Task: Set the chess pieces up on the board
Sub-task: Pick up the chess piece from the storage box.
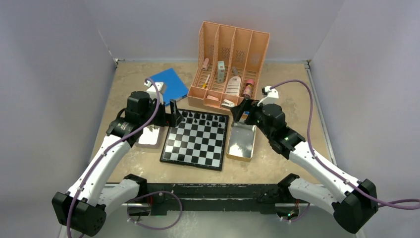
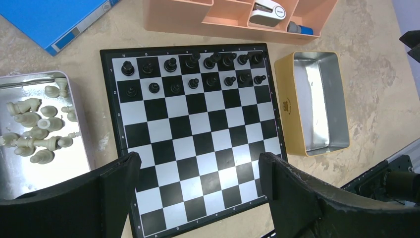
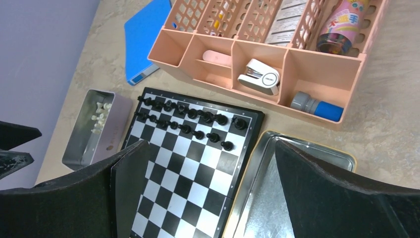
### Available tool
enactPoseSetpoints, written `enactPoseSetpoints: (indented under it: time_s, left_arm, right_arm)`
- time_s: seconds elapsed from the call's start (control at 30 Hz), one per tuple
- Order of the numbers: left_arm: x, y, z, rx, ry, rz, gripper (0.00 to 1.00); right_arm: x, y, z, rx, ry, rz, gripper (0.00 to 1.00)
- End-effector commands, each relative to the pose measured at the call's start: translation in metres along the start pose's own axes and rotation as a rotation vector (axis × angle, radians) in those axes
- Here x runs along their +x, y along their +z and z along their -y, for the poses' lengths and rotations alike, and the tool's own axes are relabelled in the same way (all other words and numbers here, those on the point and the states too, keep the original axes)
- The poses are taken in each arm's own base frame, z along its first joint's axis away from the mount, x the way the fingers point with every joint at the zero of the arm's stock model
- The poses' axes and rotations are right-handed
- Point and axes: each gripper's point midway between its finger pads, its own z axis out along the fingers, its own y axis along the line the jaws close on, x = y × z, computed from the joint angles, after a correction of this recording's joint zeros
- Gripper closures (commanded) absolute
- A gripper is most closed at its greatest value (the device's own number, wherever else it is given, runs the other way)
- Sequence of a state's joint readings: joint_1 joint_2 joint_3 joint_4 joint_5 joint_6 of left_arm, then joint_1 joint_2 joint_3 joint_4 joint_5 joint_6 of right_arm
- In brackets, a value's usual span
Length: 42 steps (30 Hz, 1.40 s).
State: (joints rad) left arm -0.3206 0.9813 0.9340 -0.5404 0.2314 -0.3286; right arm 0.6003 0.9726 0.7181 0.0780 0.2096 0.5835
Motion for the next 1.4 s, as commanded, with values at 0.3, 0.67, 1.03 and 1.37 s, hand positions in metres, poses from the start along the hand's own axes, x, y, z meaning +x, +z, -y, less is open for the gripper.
enactPoseSetpoints:
  time_s: [0.3,0.67,1.03,1.37]
  left_arm:
    - [-0.018,0.000,-0.034,-0.234,-0.156,0.064,0.18]
    - [-0.018,0.015,-0.088,-0.533,-0.512,0.113,0.51]
    - [-0.008,0.040,-0.159,-0.728,-0.669,0.057,0.69]
    - [0.003,0.061,-0.181,-0.767,-0.587,-0.034,0.69]
  right_arm:
    - [-0.031,-0.018,-0.017,-0.054,0.001,0.080,0.01]
    - [-0.030,-0.045,-0.023,-0.146,-0.048,0.101,0.01]
    - [-0.020,-0.052,-0.030,-0.212,-0.050,0.074,0.01]
    - [-0.021,-0.050,-0.023,-0.168,-0.048,0.080,0.01]
